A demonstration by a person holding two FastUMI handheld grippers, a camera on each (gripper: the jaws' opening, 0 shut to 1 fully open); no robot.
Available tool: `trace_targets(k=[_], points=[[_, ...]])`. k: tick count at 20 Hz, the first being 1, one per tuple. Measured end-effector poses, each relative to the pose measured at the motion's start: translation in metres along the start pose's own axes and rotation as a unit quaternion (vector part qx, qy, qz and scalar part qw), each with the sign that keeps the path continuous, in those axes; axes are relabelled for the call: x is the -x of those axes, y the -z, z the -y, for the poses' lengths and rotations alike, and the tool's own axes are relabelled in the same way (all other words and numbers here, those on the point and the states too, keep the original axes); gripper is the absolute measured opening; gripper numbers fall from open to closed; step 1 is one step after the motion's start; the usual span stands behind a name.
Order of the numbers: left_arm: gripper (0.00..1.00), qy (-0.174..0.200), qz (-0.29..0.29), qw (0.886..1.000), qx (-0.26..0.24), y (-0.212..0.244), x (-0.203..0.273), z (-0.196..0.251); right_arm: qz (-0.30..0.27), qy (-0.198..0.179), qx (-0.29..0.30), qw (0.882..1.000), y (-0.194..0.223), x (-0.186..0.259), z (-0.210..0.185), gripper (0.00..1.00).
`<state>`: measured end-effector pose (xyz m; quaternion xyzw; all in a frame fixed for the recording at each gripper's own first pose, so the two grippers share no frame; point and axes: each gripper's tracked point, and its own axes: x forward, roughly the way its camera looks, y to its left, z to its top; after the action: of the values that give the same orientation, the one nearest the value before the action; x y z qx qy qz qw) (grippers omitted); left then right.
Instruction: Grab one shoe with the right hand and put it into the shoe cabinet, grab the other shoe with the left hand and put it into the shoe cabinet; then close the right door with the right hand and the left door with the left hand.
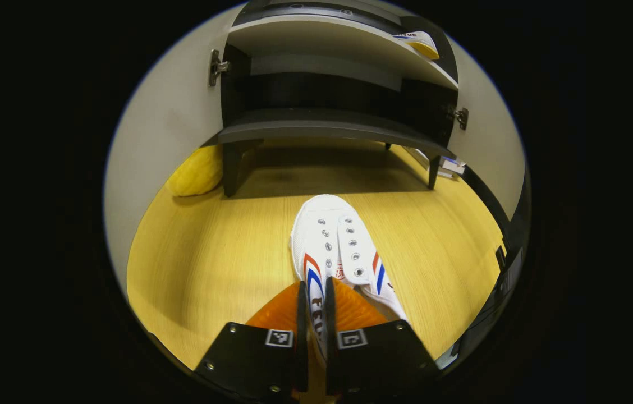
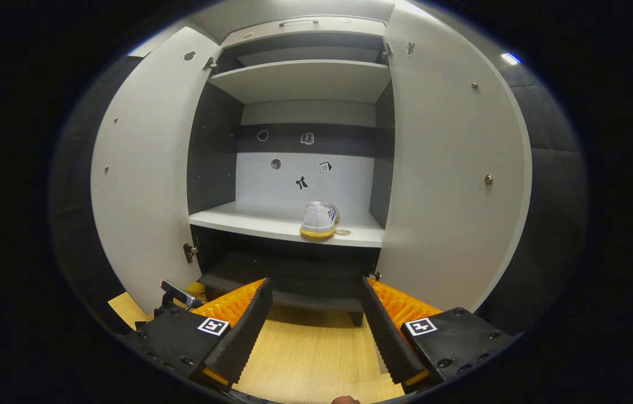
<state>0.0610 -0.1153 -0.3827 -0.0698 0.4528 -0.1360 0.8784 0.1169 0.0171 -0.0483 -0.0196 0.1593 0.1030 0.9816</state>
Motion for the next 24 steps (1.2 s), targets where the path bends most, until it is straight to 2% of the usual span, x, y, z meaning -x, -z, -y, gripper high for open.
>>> trace_targets(k=[2, 7, 13, 18, 24], points=[[0.00, 0.002, 0.005, 1.000, 0.014, -0.001, -0.006, 0.002, 0.002, 0.003, 0.003, 1.000, -0.001, 0.001, 0.003, 0.97], [0.00, 0.015, 0.027, 0.999, 0.016, -0.014, -0.001, 0.002, 0.001, 0.003, -0.010, 1.000, 0.000, 0.003, 0.006, 0.97], [0.00, 0.022, 0.086, 0.996, -0.003, -0.063, 0.038, -0.005, 0.000, -0.005, -0.012, 1.000, 0.006, 0.008, 0.004, 0.98], [0.00, 0.031, 0.144, 0.989, 0.009, -0.093, 0.080, -0.010, -0.002, -0.007, -0.013, 1.000, 0.006, 0.008, 0.005, 0.98], [0.00, 0.049, 0.207, 0.977, 0.020, -0.087, 0.085, -0.012, -0.004, -0.007, -0.015, 1.000, 0.004, 0.012, 0.008, 0.98]])
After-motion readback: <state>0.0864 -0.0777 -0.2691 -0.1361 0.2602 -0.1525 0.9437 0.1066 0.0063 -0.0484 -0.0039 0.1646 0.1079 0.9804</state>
